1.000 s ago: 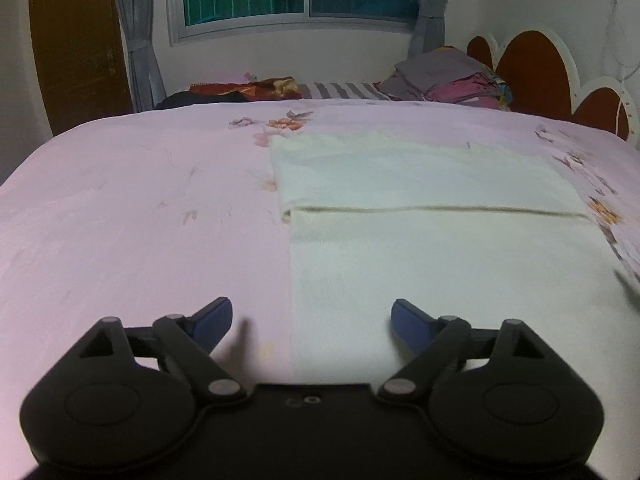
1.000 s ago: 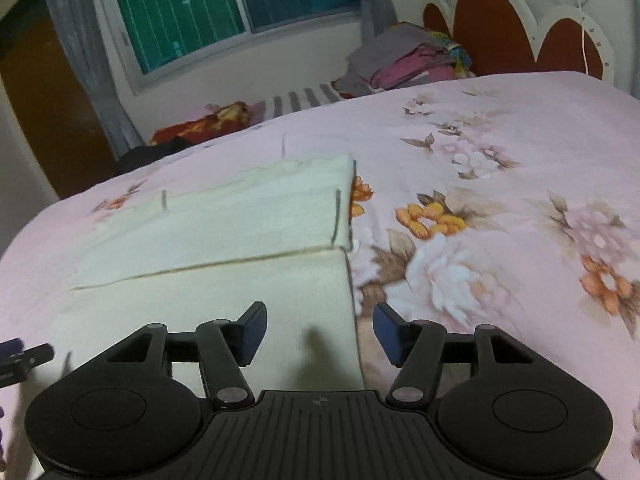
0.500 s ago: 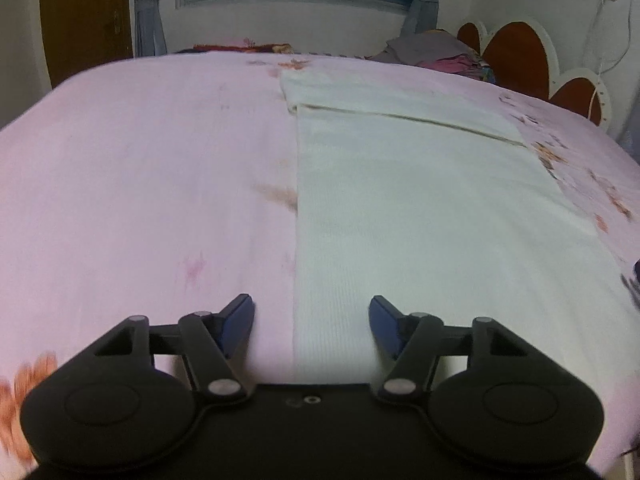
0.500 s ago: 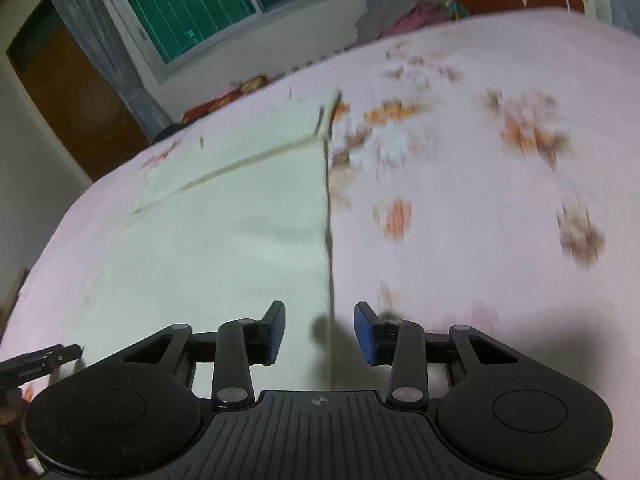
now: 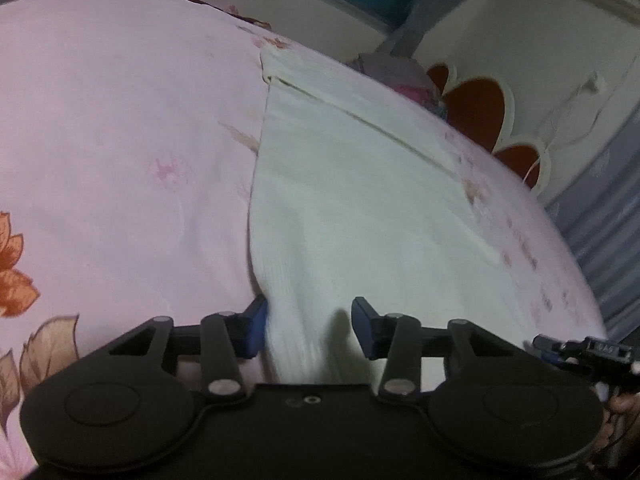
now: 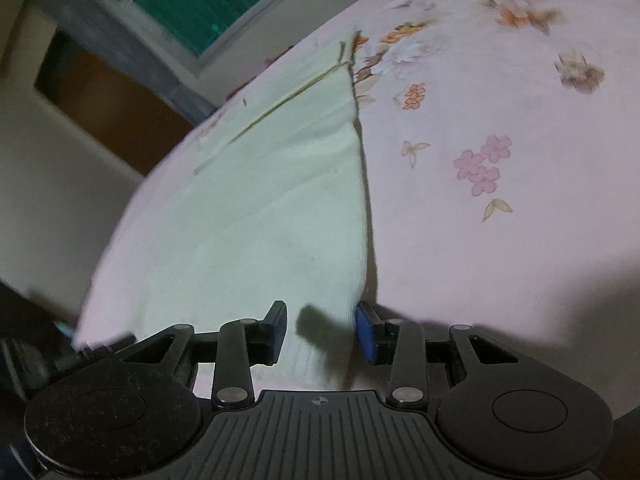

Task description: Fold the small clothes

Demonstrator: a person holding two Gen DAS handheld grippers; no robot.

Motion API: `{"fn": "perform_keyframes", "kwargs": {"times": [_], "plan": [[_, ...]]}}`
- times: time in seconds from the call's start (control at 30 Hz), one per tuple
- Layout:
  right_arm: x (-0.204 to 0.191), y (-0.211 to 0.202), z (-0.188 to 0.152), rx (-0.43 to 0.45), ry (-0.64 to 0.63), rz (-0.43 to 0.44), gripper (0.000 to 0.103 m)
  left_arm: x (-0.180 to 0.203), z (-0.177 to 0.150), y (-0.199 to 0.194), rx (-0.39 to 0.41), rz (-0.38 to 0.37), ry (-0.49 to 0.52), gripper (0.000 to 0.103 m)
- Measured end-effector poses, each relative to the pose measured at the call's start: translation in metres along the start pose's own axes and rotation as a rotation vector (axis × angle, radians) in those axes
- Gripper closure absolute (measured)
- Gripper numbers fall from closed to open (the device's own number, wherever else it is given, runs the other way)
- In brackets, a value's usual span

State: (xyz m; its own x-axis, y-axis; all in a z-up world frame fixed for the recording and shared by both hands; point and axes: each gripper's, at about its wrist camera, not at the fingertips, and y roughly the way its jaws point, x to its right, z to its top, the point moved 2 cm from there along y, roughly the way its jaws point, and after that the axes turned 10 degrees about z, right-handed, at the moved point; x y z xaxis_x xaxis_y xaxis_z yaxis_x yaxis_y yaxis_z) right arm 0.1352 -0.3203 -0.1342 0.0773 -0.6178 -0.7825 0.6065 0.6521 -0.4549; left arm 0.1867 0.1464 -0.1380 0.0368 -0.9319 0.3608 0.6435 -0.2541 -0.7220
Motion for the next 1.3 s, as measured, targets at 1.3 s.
{"fn": "perform_keyframes", "kwargs": {"times": [1.3], "plan": [[-0.045, -0.005, 0.103, 0.117, -0.107, 0.175, 0.101, 0.03, 0.081, 0.005, 0.206, -0.122, -0.18, 0.1]]}}
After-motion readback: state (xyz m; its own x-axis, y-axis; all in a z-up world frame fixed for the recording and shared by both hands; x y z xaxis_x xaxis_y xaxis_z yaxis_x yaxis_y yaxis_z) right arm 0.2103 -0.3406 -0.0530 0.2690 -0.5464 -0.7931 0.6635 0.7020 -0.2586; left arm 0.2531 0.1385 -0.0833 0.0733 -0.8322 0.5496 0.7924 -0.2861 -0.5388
